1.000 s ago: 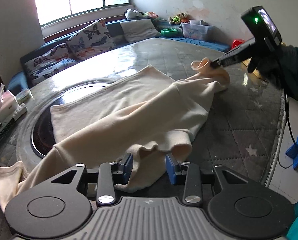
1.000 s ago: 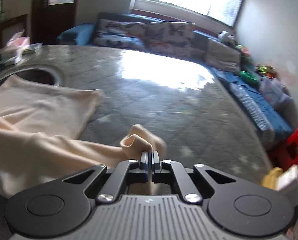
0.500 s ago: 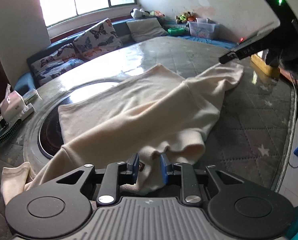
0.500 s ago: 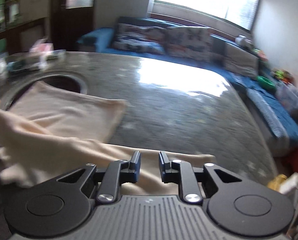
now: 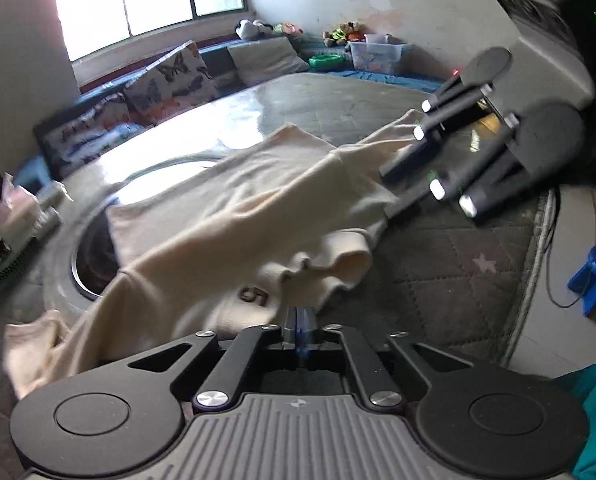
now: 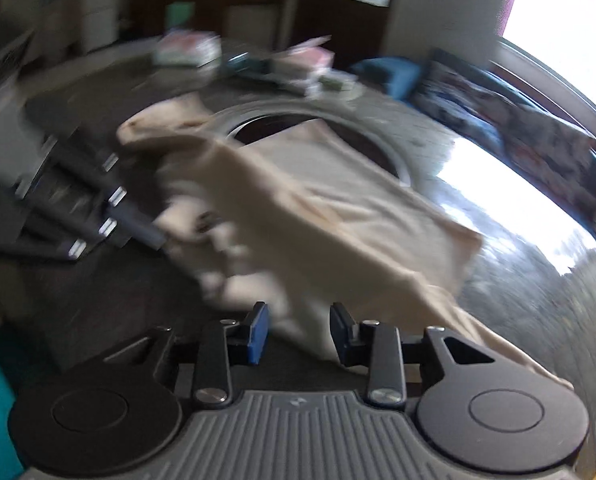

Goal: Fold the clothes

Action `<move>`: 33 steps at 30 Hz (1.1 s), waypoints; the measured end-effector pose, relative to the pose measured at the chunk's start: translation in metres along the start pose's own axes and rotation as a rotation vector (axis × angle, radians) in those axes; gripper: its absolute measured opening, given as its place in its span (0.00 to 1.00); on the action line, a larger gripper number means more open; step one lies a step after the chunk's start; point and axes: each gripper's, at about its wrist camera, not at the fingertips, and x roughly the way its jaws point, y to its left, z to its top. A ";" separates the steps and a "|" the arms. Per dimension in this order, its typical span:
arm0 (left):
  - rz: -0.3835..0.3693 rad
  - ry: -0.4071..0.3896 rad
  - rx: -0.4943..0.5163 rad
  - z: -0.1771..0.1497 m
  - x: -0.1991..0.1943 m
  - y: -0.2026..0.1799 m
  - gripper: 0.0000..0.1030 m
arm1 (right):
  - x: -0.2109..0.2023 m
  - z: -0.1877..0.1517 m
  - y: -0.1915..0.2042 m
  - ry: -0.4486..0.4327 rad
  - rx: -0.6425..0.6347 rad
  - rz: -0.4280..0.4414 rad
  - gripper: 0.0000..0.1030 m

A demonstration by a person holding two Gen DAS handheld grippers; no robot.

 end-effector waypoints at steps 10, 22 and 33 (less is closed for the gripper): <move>0.074 -0.040 0.077 -0.007 -0.005 0.003 0.41 | 0.022 -0.003 0.030 0.007 -0.182 -0.018 0.40; 0.085 -0.043 0.143 -0.013 0.010 0.001 0.43 | 0.029 0.006 0.027 -0.029 -0.159 0.032 0.12; 0.010 -0.035 0.129 -0.014 0.000 -0.005 0.11 | -0.005 0.003 0.027 -0.054 -0.142 0.119 0.05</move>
